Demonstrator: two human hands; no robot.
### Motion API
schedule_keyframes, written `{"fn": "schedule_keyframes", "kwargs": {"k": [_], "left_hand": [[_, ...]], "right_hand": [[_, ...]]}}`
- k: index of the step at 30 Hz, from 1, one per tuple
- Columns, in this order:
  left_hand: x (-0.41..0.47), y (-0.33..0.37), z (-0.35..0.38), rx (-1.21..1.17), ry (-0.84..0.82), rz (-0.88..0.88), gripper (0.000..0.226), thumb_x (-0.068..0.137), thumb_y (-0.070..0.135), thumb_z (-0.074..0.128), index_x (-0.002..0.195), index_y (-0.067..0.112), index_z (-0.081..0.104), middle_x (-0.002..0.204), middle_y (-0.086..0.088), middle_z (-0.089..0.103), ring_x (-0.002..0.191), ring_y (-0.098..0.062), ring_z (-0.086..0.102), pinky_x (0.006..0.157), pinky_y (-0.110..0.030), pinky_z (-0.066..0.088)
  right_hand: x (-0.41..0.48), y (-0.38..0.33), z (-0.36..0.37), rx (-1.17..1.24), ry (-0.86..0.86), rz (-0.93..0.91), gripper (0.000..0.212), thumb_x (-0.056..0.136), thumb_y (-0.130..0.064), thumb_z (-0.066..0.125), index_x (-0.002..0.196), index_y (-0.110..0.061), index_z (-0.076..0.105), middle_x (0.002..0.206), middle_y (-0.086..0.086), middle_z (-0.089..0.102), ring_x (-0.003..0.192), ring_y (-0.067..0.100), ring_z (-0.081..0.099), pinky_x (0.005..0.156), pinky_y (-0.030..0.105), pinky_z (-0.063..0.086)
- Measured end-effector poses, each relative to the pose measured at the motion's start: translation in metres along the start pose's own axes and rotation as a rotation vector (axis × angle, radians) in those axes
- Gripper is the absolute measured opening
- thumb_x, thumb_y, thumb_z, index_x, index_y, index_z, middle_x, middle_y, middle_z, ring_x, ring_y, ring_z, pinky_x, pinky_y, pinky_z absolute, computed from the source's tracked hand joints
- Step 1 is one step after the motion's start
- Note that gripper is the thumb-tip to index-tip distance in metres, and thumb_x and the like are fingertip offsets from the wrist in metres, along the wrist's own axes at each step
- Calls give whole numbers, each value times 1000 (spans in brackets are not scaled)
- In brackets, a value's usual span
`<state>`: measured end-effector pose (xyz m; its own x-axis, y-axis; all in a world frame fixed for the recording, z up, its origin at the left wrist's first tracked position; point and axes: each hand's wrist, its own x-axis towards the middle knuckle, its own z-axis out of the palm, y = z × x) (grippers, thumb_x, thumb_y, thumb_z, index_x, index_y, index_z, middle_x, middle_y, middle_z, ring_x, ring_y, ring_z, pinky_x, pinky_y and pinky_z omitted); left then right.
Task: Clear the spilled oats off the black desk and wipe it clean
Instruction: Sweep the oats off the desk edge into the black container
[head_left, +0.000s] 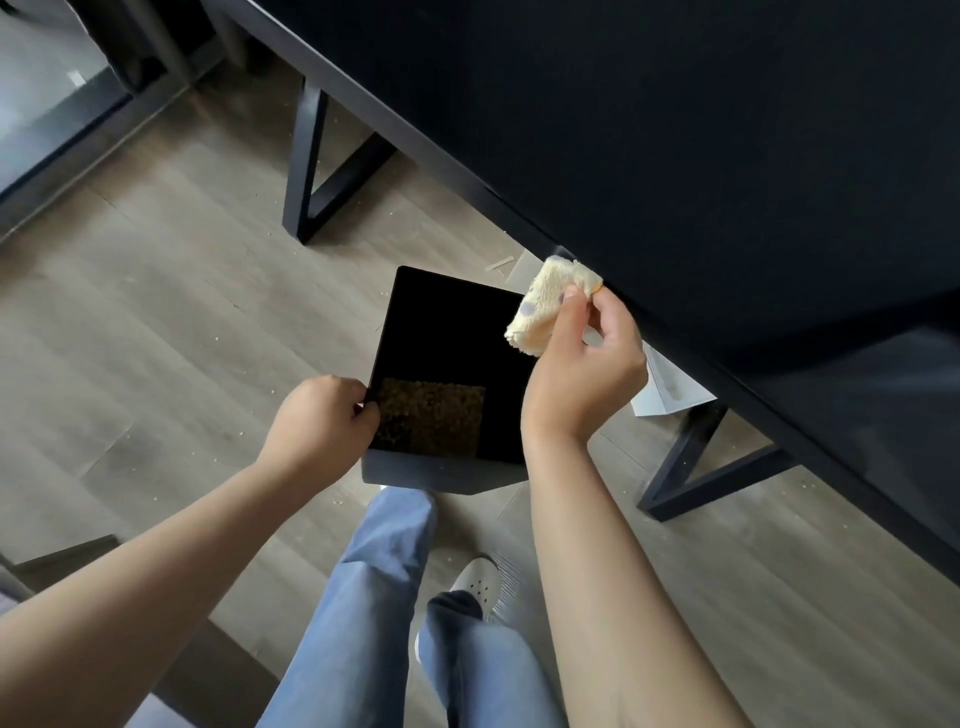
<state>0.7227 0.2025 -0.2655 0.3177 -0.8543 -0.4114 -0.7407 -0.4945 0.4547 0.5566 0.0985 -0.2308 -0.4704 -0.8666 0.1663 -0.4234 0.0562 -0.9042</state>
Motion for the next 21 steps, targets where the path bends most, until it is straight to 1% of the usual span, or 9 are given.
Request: {"fn": "schedule_keyframes", "kwargs": {"k": [3, 6, 9, 11, 13, 15, 17, 18, 21], "left_hand": [[1, -3, -2, 1, 1, -5, 26, 82, 10, 52, 59, -4, 53, 55, -19, 58, 53, -36, 53, 49, -41, 42], [2, -10, -5, 11, 8, -17, 27, 83, 10, 53, 59, -3, 52, 54, -18, 57, 55, -36, 52, 49, -37, 40], [5, -18, -9, 20, 15, -34, 27, 83, 10, 53, 58, -1, 53, 53, -17, 57, 55, -36, 53, 49, -36, 40], [8, -24, -12, 25, 24, -39, 28, 83, 10, 53, 58, -2, 52, 53, -17, 56, 54, -35, 52, 49, -36, 38], [12, -29, -15, 32, 33, -39, 28, 83, 10, 53, 58, -2, 52, 54, -18, 56, 55, -35, 51, 49, -35, 36], [16, -32, -17, 35, 39, -38, 28, 83, 10, 53, 59, -3, 52, 55, -18, 56, 55, -36, 51, 49, -35, 36], [20, -35, -18, 37, 45, -35, 28, 83, 10, 53, 59, -4, 52, 55, -19, 56, 56, -36, 51, 49, -35, 36], [22, -36, -18, 37, 49, -33, 27, 83, 10, 53, 60, -4, 52, 56, -19, 56, 56, -36, 51, 49, -36, 36], [24, -38, -17, 24, 57, -37, 27, 83, 10, 53, 59, -3, 52, 55, -19, 55, 56, -36, 51, 48, -35, 33]], "right_hand": [[-1, -2, 15, -4, -31, -36, 14, 89, -20, 66, 90, -10, 75, 83, -3, 72, 72, -2, 59, 64, 3, 41], [-3, -4, 31, -10, -49, -47, 13, 88, -20, 66, 83, -10, 74, 76, -5, 69, 68, -8, 56, 61, 3, 39], [-6, -4, 47, -26, -74, -40, 13, 87, -18, 68, 84, -8, 75, 80, -2, 72, 73, -13, 56, 64, -1, 37], [-9, -3, 59, -44, -92, -34, 13, 88, -18, 68, 84, -9, 76, 82, -1, 73, 70, -6, 58, 64, 0, 38], [-10, -1, 70, -75, -123, -15, 15, 88, -19, 66, 82, -9, 75, 81, -1, 73, 69, 3, 60, 60, 4, 39], [-6, 3, 79, -114, -162, 18, 20, 90, -20, 64, 74, -8, 70, 73, -2, 70, 64, 7, 57, 54, 9, 36], [0, 7, 83, -150, -228, 50, 28, 89, -19, 64, 62, -15, 58, 60, -6, 59, 53, 7, 46, 48, 11, 32], [3, 8, 82, -173, -270, 59, 31, 88, -18, 64, 59, -18, 53, 55, -8, 52, 50, 7, 42, 46, 12, 31], [-3, 18, 70, -244, -385, 83, 37, 86, -15, 65, 55, -22, 48, 47, -9, 43, 47, 8, 39, 45, 13, 30]]}}
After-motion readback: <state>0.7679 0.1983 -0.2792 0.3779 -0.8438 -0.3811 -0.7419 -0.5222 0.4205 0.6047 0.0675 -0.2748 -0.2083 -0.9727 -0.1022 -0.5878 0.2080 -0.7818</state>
